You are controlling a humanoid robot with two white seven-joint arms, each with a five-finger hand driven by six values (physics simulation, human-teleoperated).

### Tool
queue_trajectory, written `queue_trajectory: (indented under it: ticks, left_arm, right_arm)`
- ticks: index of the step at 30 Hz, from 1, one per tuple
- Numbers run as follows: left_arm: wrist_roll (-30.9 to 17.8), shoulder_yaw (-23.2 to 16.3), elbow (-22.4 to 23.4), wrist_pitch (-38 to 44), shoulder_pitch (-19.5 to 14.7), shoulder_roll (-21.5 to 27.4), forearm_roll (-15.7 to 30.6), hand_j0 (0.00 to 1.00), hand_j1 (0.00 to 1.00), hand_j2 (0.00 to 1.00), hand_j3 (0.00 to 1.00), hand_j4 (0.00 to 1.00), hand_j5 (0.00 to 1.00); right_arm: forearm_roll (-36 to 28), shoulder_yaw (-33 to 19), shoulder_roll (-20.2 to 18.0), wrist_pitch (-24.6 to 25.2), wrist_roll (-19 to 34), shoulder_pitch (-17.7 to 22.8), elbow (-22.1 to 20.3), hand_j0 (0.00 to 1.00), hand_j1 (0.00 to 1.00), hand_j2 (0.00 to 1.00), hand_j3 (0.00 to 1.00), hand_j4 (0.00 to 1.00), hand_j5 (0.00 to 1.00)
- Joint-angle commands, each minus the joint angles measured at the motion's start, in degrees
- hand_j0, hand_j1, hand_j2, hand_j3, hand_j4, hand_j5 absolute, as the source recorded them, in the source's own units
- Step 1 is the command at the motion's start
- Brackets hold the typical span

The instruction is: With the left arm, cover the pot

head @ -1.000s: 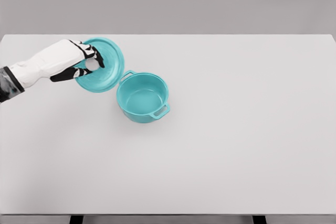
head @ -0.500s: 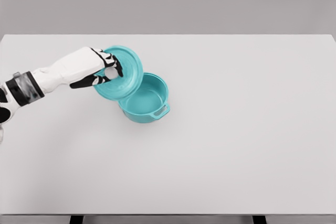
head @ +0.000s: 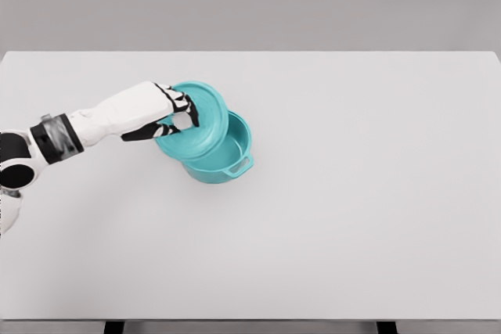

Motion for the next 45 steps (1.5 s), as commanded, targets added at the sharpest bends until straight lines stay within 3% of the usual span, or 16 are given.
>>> queue_trajectory:
  ticks: [1, 7, 32, 45]
  left_arm:
    - [0.0, -0.2, 0.3, 0.1, 0.0, -1.0, -0.4, 0.46, 0.46, 0.46, 0.46, 0.46, 0.46]
    - [-0.1, -2.1, 0.3, 0.1, -0.3, -1.8, -0.9, 0.46, 0.46, 0.46, 0.46, 0.46, 0.46]
    - [-0.1, -2.1, 1.4, 0.1, -0.4, -5.5, -4.9, 0.47, 0.47, 0.47, 0.47, 0.47, 0.47]
    - [-0.2, -2.1, 2.5, 0.1, -0.5, -6.6, -6.3, 0.55, 0.55, 0.55, 0.55, 0.55, 0.55]
  right_arm:
    - [0.0, 0.0, 0.0, 0.0, 0.0, 0.0, 0.0, 1.00, 1.00, 1.00, 1.00, 1.00, 1.00]
    - [0.0, 0.0, 0.0, 0.0, 0.0, 0.0, 0.0, 1.00, 1.00, 1.00, 1.00, 1.00, 1.00]
    - [0.0, 0.0, 0.0, 0.0, 0.0, 0.0, 0.0, 1.00, 1.00, 1.00, 1.00, 1.00, 1.00]
    - [0.0, 0.0, 0.0, 0.0, 0.0, 0.0, 0.0, 1.00, 1.00, 1.00, 1.00, 1.00, 1.00]
